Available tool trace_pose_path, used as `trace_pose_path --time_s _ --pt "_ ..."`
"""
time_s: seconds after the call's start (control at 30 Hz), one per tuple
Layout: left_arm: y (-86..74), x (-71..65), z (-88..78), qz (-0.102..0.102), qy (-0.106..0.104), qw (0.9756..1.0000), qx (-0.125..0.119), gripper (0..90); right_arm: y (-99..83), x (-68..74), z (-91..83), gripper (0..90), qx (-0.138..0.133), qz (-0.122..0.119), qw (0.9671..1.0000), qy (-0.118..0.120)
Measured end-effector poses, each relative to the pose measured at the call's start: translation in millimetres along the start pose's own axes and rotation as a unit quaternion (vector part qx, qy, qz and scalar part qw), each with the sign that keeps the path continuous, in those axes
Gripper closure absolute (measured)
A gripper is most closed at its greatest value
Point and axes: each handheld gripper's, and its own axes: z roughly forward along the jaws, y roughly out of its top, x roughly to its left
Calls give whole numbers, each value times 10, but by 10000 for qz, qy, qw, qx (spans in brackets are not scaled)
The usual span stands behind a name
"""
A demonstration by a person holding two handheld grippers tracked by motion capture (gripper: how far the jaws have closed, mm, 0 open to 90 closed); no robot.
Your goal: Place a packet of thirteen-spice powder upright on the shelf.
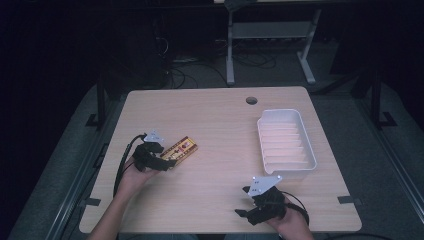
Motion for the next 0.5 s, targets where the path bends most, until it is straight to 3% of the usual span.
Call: trace_pose_path --time_s 0.3,0.5 --pt "2 8 113 28 100 9997 236 213 4 9 0 253 -5 12 10000 4" --pt "0 5 169 92 178 9992 348 294 9 15 7 253 8 -18 10000 7"
